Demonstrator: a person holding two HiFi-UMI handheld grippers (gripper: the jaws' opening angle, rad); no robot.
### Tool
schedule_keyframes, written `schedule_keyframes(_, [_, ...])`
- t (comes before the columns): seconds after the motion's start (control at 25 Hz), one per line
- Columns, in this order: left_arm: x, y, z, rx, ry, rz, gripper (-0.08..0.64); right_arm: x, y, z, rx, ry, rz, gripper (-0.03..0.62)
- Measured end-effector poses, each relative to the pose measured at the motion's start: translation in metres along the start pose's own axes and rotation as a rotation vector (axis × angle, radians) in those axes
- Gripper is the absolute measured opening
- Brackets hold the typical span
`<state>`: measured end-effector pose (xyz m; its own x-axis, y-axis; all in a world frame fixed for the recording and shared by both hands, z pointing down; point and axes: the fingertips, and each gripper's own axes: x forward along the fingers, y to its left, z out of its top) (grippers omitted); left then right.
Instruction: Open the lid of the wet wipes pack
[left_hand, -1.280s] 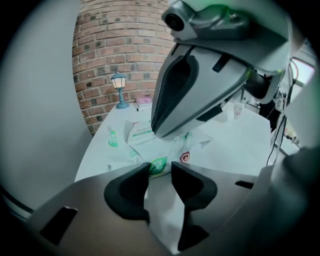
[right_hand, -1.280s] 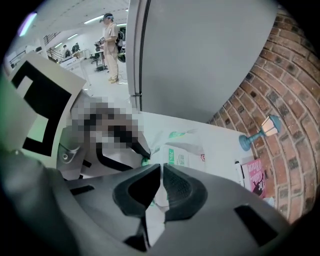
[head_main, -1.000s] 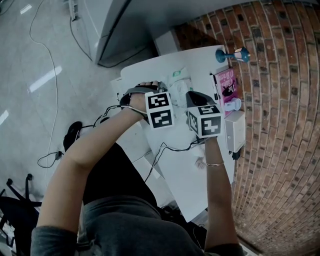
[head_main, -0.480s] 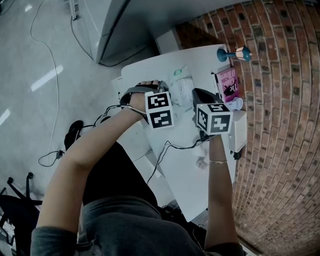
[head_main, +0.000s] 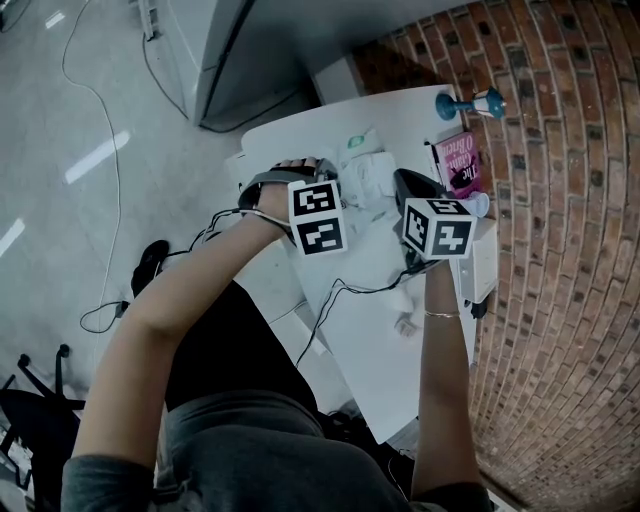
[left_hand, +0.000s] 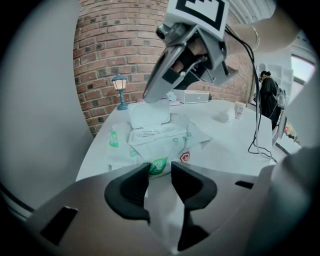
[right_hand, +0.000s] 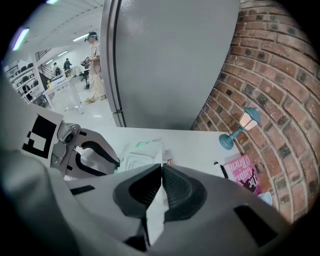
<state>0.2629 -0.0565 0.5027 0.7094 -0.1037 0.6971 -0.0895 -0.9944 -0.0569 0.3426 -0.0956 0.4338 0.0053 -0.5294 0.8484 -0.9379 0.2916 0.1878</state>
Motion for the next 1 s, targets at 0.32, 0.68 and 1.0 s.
schedule_keyframes(0.32, [0.0,0.0,0.0,0.0,0.002,0.003,0.152,0.003,-0.008,-0.002,0.028,-0.019,0.018,0.017])
schedule_keyframes(0.68, [0.0,0.001,0.0,0.002,-0.003,0.001,0.152,0.011,-0.021,-0.004,0.062,-0.026,0.018,0.021])
schedule_keyframes(1.0, [0.002,0.001,0.0,-0.002,-0.002,-0.005,0.152,0.02,-0.032,-0.009,0.079,-0.016,0.004,0.026])
